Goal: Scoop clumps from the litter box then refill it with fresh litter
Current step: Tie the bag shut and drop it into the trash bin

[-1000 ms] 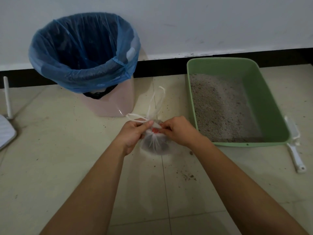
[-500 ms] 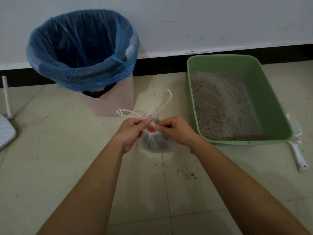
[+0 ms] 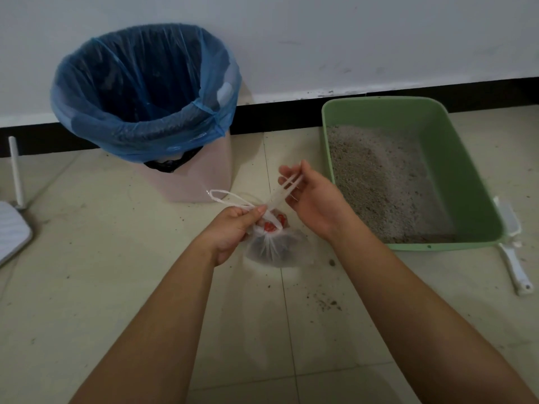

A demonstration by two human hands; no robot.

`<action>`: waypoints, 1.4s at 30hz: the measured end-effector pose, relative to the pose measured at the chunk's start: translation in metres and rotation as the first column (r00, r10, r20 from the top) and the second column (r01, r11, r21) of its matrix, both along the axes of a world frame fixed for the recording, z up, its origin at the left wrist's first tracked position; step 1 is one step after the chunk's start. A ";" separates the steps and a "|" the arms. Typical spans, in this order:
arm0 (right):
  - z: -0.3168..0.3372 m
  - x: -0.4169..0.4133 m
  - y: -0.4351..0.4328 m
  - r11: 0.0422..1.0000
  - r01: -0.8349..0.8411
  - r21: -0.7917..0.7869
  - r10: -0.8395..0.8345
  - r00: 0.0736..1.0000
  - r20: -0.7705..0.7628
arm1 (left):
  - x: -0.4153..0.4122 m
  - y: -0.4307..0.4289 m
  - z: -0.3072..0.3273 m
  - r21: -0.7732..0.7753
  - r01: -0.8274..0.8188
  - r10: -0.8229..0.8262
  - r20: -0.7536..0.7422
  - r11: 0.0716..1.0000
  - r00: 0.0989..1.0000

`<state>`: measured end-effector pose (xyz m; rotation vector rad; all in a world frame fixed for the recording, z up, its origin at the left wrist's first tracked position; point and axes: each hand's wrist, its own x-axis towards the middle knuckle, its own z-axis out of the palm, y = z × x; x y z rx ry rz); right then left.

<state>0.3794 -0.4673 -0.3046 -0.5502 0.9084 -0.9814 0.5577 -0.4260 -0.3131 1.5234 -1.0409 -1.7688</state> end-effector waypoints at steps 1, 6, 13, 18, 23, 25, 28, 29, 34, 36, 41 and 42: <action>0.005 0.002 0.000 0.991 0.106 0.086 -0.118 0.981 0.154 | 0.000 0.000 0.000 0.013 -0.026 0.026 -0.037 1.000 0.999; 0.014 -0.001 0.001 0.905 0.304 0.297 -0.412 0.798 0.440 | 0.001 0.002 -0.003 0.071 -0.096 0.112 -0.269 0.993 0.957; 0.012 -0.007 0.014 0.887 0.336 0.316 -0.423 0.866 0.267 | -0.002 -0.002 -0.006 0.176 -0.222 0.268 -0.310 0.959 0.912; 0.003 -0.009 0.017 0.875 0.357 0.328 -0.387 0.922 0.028 | -0.007 0.001 -0.010 0.070 -0.284 0.292 -0.218 0.956 0.931; -0.003 -0.015 0.012 0.984 0.000 0.180 0.097 0.843 -0.529 | -0.009 0.004 -0.012 -0.100 -0.300 0.300 -0.011 0.949 0.954; -0.006 -0.019 0.008 0.974 -0.227 0.013 0.111 0.427 -0.897 | -0.004 0.003 -0.007 -0.153 -0.254 0.267 0.066 0.955 0.962; -0.006 -0.022 0.003 0.860 -0.466 -0.208 -0.130 0.194 -0.972 | 0.004 0.000 -0.003 -0.194 -0.154 0.184 0.151 0.969 0.971; -0.003 -0.021 0.002 0.803 -0.552 -0.224 -0.132 0.202 -0.970 | 0.006 -0.001 -0.002 -0.202 -0.118 0.154 0.175 0.972 0.973; -0.004 -0.015 0.006 0.674 -0.738 -0.024 0.307 0.309 -0.900 | 0.014 -0.004 0.008 -0.238 0.007 0.062 0.283 0.971 0.957; -0.009 -0.019 0.008 0.679 -0.734 0.008 0.308 0.275 -0.911 | 0.016 -0.004 0.008 -0.287 -0.064 0.155 0.305 0.956 0.940; -0.016 -0.021 0.013 0.698 -0.714 0.059 0.410 0.330 -0.850 | 0.006 0.005 -0.011 -0.393 -0.257 0.406 0.362 0.883 0.839; -0.017 -0.019 0.013 0.710 -0.702 0.055 0.388 0.324 -0.863 | 0.003 0.007 -0.013 -0.399 -0.272 0.429 0.381 0.875 0.819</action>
